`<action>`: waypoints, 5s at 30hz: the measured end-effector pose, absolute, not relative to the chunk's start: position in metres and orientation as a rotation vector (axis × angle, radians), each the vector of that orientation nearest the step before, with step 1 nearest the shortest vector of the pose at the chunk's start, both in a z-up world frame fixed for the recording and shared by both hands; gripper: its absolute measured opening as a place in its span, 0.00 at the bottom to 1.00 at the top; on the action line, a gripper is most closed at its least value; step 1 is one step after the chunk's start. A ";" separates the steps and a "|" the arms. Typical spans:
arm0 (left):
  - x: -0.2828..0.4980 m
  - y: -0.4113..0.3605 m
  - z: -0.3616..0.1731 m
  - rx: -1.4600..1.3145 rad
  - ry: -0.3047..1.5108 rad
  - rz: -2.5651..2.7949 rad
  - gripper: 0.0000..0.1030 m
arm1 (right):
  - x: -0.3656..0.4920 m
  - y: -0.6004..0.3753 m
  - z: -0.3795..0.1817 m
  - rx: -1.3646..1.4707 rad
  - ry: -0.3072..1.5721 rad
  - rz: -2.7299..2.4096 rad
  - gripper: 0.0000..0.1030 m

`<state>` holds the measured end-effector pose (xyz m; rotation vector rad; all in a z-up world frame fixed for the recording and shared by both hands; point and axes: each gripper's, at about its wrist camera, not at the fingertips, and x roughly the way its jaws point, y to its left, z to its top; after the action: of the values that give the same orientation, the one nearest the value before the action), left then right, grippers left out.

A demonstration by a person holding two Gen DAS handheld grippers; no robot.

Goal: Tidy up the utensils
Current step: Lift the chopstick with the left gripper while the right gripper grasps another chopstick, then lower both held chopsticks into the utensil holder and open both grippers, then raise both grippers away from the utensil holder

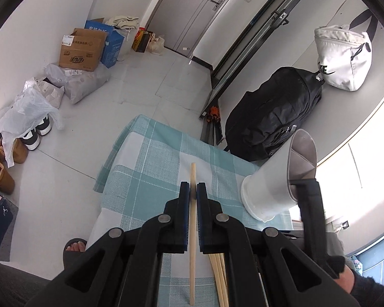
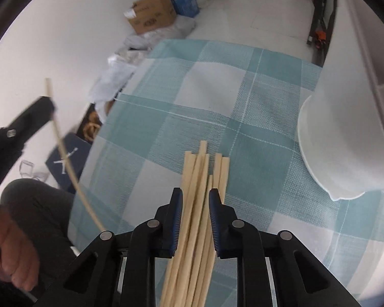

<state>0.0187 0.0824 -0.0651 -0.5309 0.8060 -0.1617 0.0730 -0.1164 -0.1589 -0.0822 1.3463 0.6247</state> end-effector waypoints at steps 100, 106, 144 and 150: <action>0.137 -0.061 0.048 -0.189 0.740 -0.465 0.01 | 0.124 -0.298 0.016 0.176 0.291 0.502 0.05; 0.138 -0.056 0.044 -0.271 0.833 -0.508 0.08 | 0.118 -0.309 0.005 0.254 0.386 0.576 0.22; -0.012 -0.010 0.073 -0.239 0.593 -0.169 0.83 | -0.045 -0.303 0.053 0.288 0.304 0.587 0.92; -0.024 0.002 0.046 -0.227 0.573 -0.127 0.83 | -0.068 -0.276 0.039 0.186 0.291 0.585 0.94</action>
<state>-0.0240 0.0020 0.0462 -0.2275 0.5725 -0.1274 -0.0684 -0.2764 0.0393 0.1858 0.2907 0.5853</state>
